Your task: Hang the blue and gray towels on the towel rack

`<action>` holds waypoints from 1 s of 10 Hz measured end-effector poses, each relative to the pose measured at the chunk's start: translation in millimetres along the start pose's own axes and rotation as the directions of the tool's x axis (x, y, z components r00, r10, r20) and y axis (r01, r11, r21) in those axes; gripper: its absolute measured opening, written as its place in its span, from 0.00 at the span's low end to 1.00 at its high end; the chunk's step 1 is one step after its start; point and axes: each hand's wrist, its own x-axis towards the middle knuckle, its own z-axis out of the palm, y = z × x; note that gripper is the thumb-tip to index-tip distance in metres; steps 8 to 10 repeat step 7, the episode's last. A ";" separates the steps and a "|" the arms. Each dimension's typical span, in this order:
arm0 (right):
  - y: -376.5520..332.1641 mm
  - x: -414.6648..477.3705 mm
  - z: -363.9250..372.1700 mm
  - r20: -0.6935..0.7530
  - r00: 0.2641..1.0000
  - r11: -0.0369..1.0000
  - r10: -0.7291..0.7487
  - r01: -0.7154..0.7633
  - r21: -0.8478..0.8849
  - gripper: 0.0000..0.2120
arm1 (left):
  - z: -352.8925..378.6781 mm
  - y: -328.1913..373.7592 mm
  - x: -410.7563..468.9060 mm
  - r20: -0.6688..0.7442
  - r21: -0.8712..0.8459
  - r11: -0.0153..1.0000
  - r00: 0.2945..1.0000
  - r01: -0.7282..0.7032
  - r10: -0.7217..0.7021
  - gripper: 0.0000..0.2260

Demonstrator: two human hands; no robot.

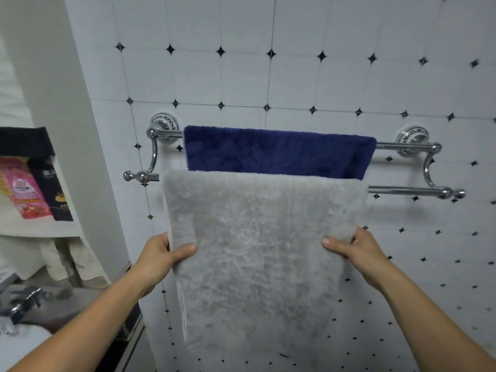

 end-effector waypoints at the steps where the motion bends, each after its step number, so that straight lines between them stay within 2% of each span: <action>1: 4.9 -1.0 0.0 0.066 0.996 0.998 0.058 -0.056 -0.033 0.21 | 1.9 -13.7 -3.1 0.014 0.031 0.999 1.000 0.025 -0.025 0.08; 3: 15.5 3.6 -12.3 -0.055 0.995 0.997 0.083 -0.082 0.008 0.17 | 2.5 -18.8 -0.6 -0.011 0.123 0.992 1.000 0.019 -0.018 0.03; 4: 16.4 6.1 -13.1 -0.077 0.994 0.997 0.074 -0.075 -0.006 0.17 | 0.1 -22.4 2.5 -0.021 0.154 0.988 1.000 0.009 -0.006 0.04; 5: 15.8 7.2 -10.0 -0.038 0.997 0.998 0.062 -0.063 -0.010 0.21 | -1.5 -29.3 1.3 -0.047 0.244 0.970 0.999 -0.008 0.020 0.08; 6: 13.5 -0.7 -11.4 -0.011 0.997 0.996 0.076 -0.077 -0.051 0.17 | -8.8 -33.8 -6.5 -0.144 0.369 0.929 0.989 0.038 0.017 0.12; 7: 18.6 -23.1 -16.0 -0.065 0.992 0.983 0.109 -0.117 -0.138 0.15 | -23.1 -41.6 -26.9 -0.262 0.343 0.930 0.964 0.130 -0.038 0.20; 10: 18.6 -23.1 -16.0 -0.065 0.992 0.983 0.109 -0.117 -0.138 0.15 | -23.1 -41.6 -26.9 -0.262 0.343 0.930 0.964 0.130 -0.038 0.20</action>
